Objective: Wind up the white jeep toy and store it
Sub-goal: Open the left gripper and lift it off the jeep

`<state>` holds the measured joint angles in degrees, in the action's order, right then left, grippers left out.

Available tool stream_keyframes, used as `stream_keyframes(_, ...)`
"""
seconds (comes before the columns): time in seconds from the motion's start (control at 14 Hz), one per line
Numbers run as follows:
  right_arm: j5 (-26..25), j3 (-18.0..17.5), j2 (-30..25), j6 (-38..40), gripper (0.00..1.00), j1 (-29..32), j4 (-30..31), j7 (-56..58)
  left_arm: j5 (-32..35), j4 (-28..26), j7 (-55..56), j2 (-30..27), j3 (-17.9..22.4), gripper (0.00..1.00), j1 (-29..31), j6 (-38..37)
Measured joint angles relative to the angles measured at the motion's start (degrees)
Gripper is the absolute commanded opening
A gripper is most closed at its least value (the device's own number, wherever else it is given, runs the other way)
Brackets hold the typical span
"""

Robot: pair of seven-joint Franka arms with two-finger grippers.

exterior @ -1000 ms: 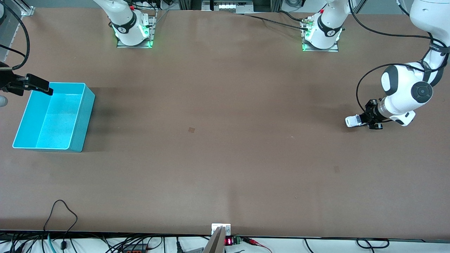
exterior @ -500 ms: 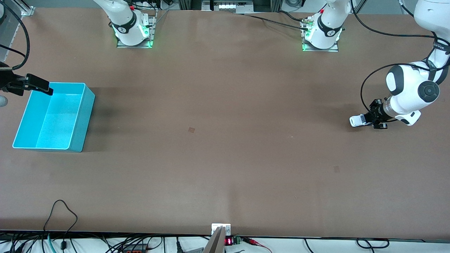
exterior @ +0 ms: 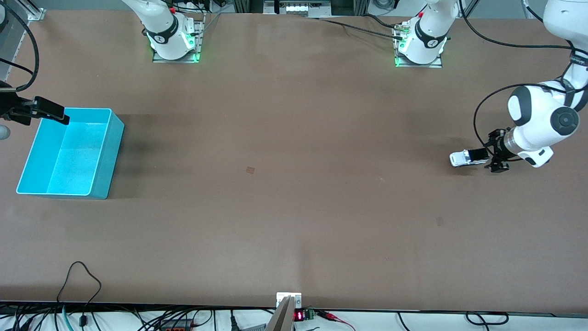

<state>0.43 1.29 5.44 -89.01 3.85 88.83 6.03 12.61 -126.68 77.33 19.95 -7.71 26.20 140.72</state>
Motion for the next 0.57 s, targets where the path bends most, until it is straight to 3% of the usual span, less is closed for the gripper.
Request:
stream_keyframes(0.21,0.0,0.0,0.0,0.0,1.00,0.0,0.0,0.0,0.0,3.9,-0.4,-2.1,-0.6,1.00,-0.9,-6.3)
stream_keyframes(0.57,0.0,0.0,0.0,0.1,1.00,0.0,0.0,0.0,0.0,4.4,-1.5,-3.7,-2.2,1.00,-1.6,-8.0)
